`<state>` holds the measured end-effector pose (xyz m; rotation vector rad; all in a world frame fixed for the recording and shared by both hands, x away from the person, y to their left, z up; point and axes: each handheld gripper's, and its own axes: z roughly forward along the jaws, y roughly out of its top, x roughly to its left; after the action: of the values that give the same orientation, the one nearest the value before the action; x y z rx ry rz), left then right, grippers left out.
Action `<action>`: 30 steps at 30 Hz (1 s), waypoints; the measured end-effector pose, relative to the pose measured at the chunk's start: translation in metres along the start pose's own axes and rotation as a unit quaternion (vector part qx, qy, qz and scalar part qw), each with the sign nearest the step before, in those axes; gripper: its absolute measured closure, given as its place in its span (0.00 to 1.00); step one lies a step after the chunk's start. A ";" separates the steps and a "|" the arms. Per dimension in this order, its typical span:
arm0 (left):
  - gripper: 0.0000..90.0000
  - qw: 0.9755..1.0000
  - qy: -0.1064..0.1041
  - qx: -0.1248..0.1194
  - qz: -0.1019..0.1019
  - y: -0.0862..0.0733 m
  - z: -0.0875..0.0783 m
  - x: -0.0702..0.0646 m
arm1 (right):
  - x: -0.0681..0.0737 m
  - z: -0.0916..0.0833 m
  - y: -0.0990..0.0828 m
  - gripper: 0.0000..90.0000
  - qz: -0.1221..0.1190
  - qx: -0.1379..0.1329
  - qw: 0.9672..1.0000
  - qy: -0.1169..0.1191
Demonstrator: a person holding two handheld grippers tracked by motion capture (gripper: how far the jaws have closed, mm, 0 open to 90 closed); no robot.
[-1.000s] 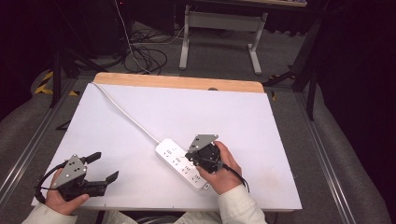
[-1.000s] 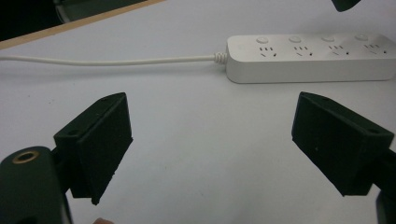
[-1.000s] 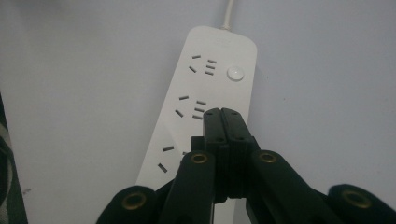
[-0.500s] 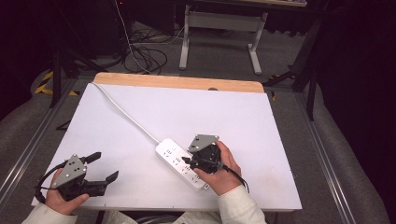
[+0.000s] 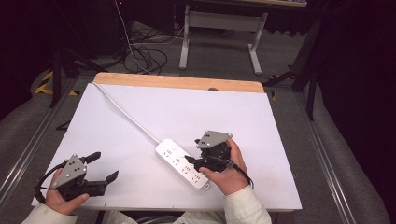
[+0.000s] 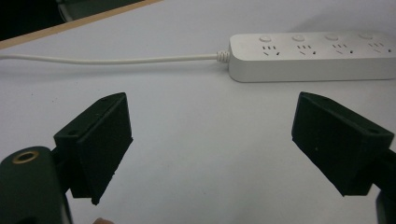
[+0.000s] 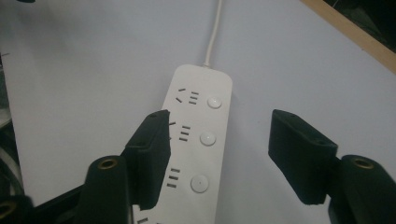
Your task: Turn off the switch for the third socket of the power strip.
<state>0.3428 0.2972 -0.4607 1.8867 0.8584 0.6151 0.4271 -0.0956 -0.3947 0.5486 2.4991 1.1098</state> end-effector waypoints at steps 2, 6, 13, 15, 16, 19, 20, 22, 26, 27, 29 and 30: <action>0.14 1.000 0.000 0.000 0.000 0.000 0.000 0.000 | -0.001 -0.002 0.000 0.41 0.002 -0.003 1.000 -0.003; 0.14 1.000 0.000 -0.001 0.000 0.000 0.000 0.000 | -0.006 -0.013 -0.003 0.35 0.010 -0.011 1.000 -0.016; 0.14 1.000 0.000 -0.001 0.001 0.000 0.000 0.000 | -0.016 -0.028 -0.014 0.30 0.042 -0.023 0.999 -0.024; 0.14 1.000 -0.001 -0.001 0.002 0.000 -0.001 0.000 | -0.018 -0.030 -0.016 0.29 0.045 -0.027 0.998 -0.025; 0.14 1.000 -0.001 -0.001 0.001 0.000 -0.001 0.000 | -0.020 -0.032 -0.018 0.28 0.048 -0.029 0.998 -0.027; 0.14 1.000 -0.001 -0.002 0.001 0.000 -0.001 0.000 | -0.025 -0.036 -0.026 0.27 0.057 -0.037 0.997 -0.033; 0.14 1.000 -0.001 -0.002 0.001 0.000 -0.001 0.000 | -0.027 -0.037 -0.029 0.27 0.061 -0.039 0.997 -0.033; 0.14 1.000 -0.001 -0.002 0.001 0.000 -0.001 0.000 | -0.032 -0.041 -0.038 0.24 0.072 -0.054 0.995 -0.034; 0.14 1.000 -0.001 -0.004 0.000 0.000 -0.001 0.000 | -0.035 -0.043 -0.048 0.23 0.081 -0.068 0.994 -0.031; 0.14 1.000 -0.002 -0.004 -0.001 0.000 -0.001 0.000 | -0.036 -0.043 -0.051 0.23 0.083 -0.072 0.993 -0.031; 0.14 1.000 -0.002 -0.004 -0.002 0.000 -0.001 0.000 | -0.038 -0.044 -0.056 0.23 0.089 -0.077 0.993 -0.028; 0.14 1.000 -0.002 -0.003 -0.002 0.000 -0.002 0.000 | -0.039 -0.046 -0.061 0.22 0.092 -0.082 0.992 -0.027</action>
<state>0.3419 0.2982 -0.4598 1.8796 0.8562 0.6120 0.4275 -0.1811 -0.4062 0.7618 2.3204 1.3352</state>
